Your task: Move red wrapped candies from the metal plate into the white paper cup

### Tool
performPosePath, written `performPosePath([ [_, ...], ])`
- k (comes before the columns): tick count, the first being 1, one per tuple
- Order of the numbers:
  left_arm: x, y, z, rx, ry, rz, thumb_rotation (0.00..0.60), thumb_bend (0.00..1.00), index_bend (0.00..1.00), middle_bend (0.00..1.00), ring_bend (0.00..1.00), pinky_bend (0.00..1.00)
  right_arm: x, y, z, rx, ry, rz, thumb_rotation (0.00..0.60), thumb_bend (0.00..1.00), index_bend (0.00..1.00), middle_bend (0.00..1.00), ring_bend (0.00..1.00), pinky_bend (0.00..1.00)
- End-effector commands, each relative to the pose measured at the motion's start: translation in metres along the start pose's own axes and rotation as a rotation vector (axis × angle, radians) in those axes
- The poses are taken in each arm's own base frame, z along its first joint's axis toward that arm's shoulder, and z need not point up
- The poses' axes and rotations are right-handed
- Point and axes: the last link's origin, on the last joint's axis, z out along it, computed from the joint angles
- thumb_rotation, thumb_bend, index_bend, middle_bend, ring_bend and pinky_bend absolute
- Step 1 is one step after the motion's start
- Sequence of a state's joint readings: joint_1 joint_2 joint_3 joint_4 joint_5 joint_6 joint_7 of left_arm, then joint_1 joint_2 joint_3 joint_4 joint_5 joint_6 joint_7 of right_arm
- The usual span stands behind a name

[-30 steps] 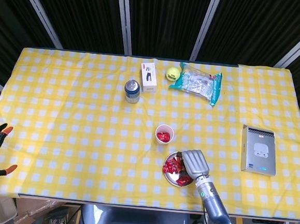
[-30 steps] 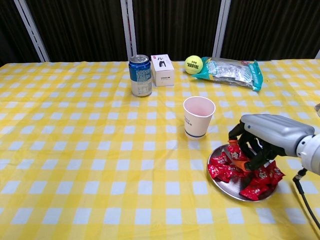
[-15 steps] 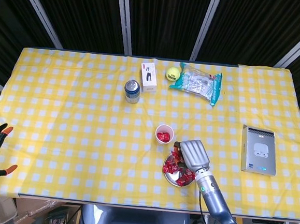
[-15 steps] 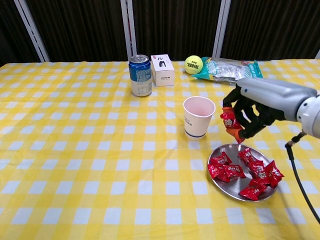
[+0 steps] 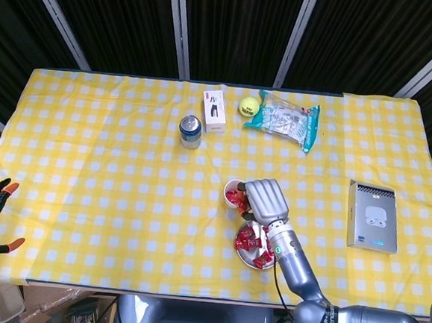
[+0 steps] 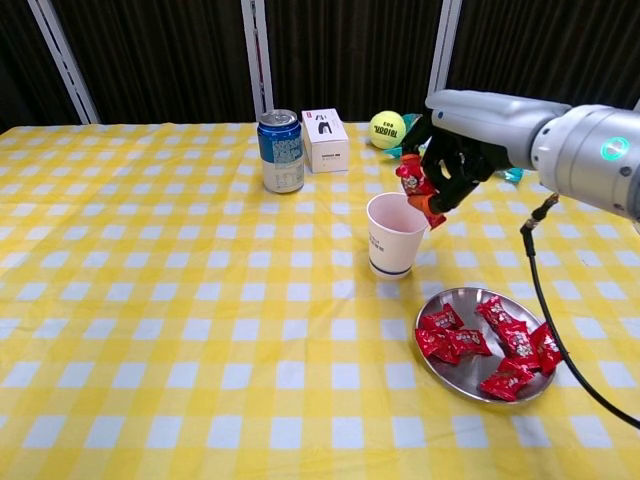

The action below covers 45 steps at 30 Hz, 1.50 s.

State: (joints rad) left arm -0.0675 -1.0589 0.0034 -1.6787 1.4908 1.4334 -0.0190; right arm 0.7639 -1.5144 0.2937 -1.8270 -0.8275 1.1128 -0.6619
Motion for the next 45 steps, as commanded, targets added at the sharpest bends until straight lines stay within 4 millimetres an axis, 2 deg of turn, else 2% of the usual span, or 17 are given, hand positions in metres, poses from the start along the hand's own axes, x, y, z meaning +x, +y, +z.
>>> performPosePath([
  [1, 0.0, 0.0, 0.001, 0.002, -0.003, -0.002, 0.6, 0.01, 0.0, 0.0, 0.0, 0.0, -0.001, -0.006, 0.014, -0.005, -0.004, 0.005, 0.6, 0.46, 0.64, 0.76, 0.74, 0.94],
  [10, 0.0, -0.001, 0.002, 0.011, -0.018, -0.009, 0.6, 0.01, 0.0, 0.0, 0.0, 0.0, -0.012, -0.008, 0.04, -0.03, -0.021, 0.02, 0.6, 0.46, 0.64, 0.76, 0.74, 0.94],
  [18, 0.0, -0.002, 0.002, 0.016, -0.024, -0.01, 0.6, 0.01, 0.0, 0.0, 0.0, 0.0, -0.02, 0.004, 0.047, -0.064, -0.029, 0.034, 0.6, 0.46, 0.64, 0.76, 0.74, 0.94],
  [30, -0.001, -0.001, 0.002, 0.016, -0.027, -0.004, 0.6, 0.01, 0.0, 0.0, 0.0, 0.0, -0.023, 0.017, 0.043, -0.08, -0.018, 0.052, 0.6, 0.46, 0.59, 0.76, 0.74, 0.94],
  [37, -0.001, -0.001, 0.001, 0.014, -0.026, -0.002, 0.6, 0.01, 0.0, 0.0, 0.0, 0.0, -0.023, 0.021, 0.036, -0.078, -0.02, 0.042, 0.6, 0.36, 0.53, 0.76, 0.7, 0.94],
  [45, -0.001, 0.0, 0.001, 0.014, -0.026, -0.002, 0.6, 0.01, 0.0, 0.0, 0.0, 0.0, -0.019, 0.019, 0.029, -0.068, -0.018, 0.04, 0.6, 0.33, 0.49, 0.76, 0.68, 0.94],
])
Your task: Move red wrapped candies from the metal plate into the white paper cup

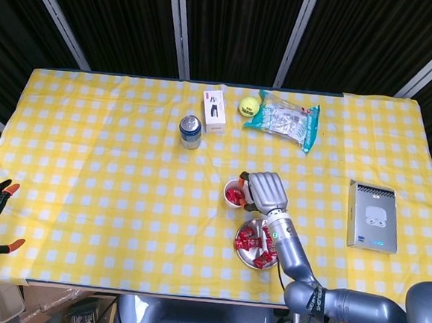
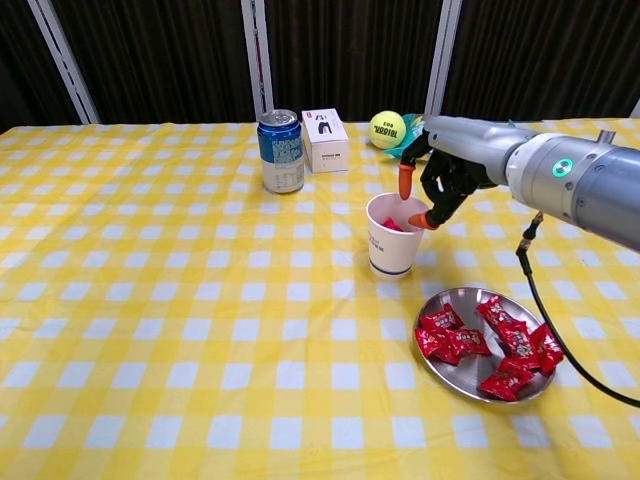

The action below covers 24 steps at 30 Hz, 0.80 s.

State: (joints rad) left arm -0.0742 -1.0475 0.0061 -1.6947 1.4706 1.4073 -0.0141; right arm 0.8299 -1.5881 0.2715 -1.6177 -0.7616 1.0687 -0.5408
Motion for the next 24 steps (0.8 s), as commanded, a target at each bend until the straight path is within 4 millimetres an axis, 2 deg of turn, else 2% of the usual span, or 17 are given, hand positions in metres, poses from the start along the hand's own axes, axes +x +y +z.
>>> performPosePath([
  [1, 0.0, 0.0, 0.0, 0.001, 0.001, -0.001, 0.6, 0.01, 0.0, 0.0, 0.0, 0.0, 0.003, -0.001, -0.003, 0.007, 0.008, -0.001, 0.6, 0.33, 0.49, 0.76, 0.68, 0.94],
  [6, 0.0, 0.0, 0.0, 0.001, 0.0, -0.002, 0.6, 0.01, 0.0, 0.0, 0.0, 0.0, 0.009, -0.002, -0.013, 0.022, 0.018, -0.015, 0.6, 0.33, 0.48, 0.75, 0.67, 0.94],
  [10, 0.0, 0.0, 0.0, -0.001, 0.001, -0.003, 0.6, 0.01, 0.0, 0.0, 0.0, 0.0, 0.009, 0.003, -0.034, 0.034, 0.013, -0.047, 0.6, 0.33, 0.47, 0.74, 0.66, 0.94],
  [18, 0.001, 0.001, -0.001, -0.012, 0.013, -0.001, 0.6, 0.01, 0.0, 0.0, 0.0, 0.0, -0.012, 0.028, -0.074, 0.003, -0.073, -0.104, 0.6, 0.3, 0.37, 0.68, 0.59, 0.92],
  [24, 0.0, 0.002, -0.002, -0.017, 0.021, 0.004, 0.6, 0.01, 0.0, 0.0, 0.0, 0.0, -0.03, 0.036, -0.093, -0.003, -0.117, -0.128, 0.6, 0.27, 0.32, 0.66, 0.56, 0.9],
])
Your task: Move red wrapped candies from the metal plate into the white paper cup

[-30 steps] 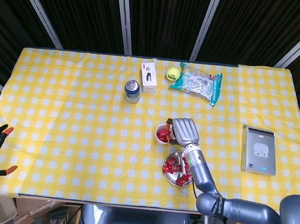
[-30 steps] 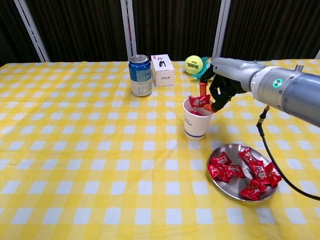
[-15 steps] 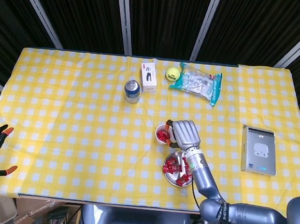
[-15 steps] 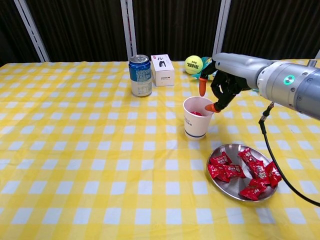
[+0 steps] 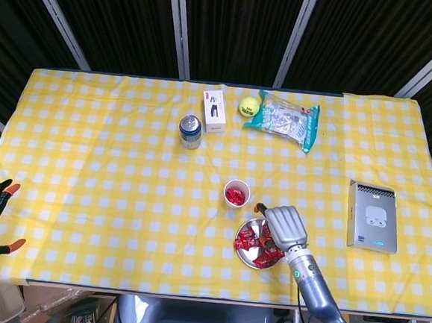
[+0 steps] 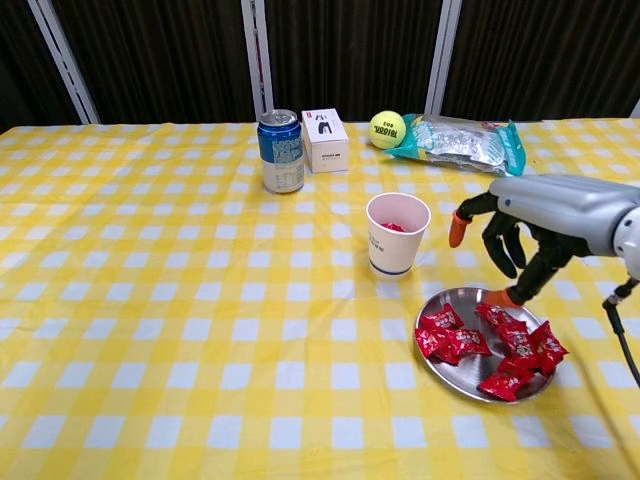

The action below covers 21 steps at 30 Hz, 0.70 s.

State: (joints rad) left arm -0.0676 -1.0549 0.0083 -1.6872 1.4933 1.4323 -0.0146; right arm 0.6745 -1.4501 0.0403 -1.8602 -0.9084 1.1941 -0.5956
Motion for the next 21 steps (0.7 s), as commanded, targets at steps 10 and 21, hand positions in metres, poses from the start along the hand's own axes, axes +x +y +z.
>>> performPosePath([
  [10, 0.0, 0.0, -0.002, -0.002, 0.012, 0.004, 0.6, 0.01, 0.0, 0.0, 0.0, 0.0, -0.031, -0.004, -0.013, 0.009, -0.031, 0.02, 0.6, 0.26, 0.32, 0.65, 0.56, 0.9],
  [21, 0.0, -0.001, -0.001, 0.004, 0.009, 0.004, 0.6, 0.01, 0.0, 0.0, 0.0, 0.0, -0.044, -0.013, -0.002, -0.008, -0.047, 0.074, 0.6, 0.26, 0.32, 0.65, 0.56, 0.9],
])
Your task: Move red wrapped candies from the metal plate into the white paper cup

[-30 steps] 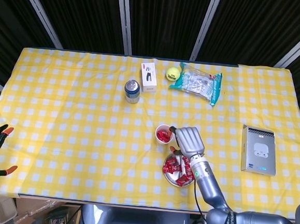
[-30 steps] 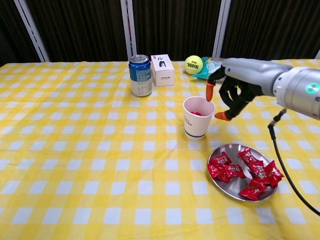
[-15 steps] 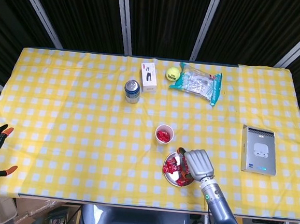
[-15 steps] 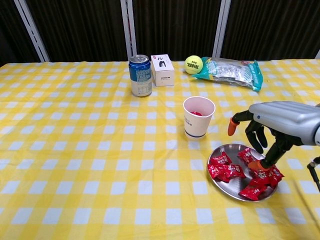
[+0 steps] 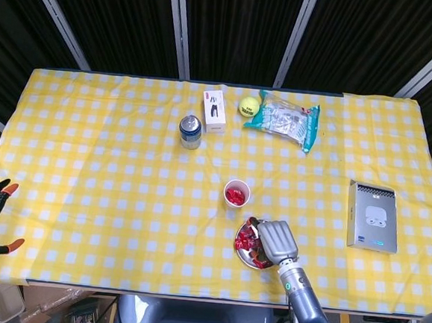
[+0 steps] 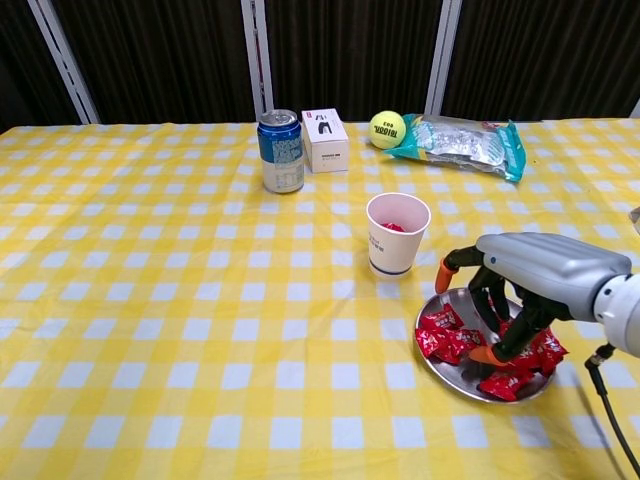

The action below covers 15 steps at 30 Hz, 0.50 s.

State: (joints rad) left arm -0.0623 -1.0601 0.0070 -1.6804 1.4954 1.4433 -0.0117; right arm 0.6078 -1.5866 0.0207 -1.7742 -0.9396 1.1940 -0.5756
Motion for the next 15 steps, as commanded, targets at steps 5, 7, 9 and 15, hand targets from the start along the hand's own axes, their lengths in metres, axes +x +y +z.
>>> performPosePath([
  [5, 0.0, -0.001, 0.001, 0.003, -0.005, -0.001, 0.6, 0.01, 0.0, 0.0, 0.0, 0.0, -0.007, 0.001, 0.006, -0.014, -0.016, 0.014, 0.6, 0.26, 0.32, 0.65, 0.56, 0.9],
  [7, 0.0, -0.001, 0.001, 0.004, -0.007, -0.001, 0.6, 0.01, 0.0, 0.0, 0.0, 0.0, -0.009, 0.001, 0.007, -0.016, -0.021, 0.016, 0.6, 0.26, 0.32, 0.65, 0.56, 0.9],
  [9, -0.001, -0.001, 0.001, 0.006, -0.009, -0.002, 0.6, 0.01, 0.0, 0.0, 0.0, 0.0, -0.011, 0.003, 0.008, -0.019, -0.027, 0.017, 0.6, 0.26, 0.33, 0.65, 0.56, 0.9],
  [15, -0.001, -0.001, 0.001, 0.009, -0.011, 0.0, 0.6, 0.01, 0.0, 0.0, 0.0, 0.0, -0.018, 0.005, 0.01, -0.021, -0.04, 0.029, 0.6, 0.27, 0.43, 0.65, 0.59, 0.9],
])
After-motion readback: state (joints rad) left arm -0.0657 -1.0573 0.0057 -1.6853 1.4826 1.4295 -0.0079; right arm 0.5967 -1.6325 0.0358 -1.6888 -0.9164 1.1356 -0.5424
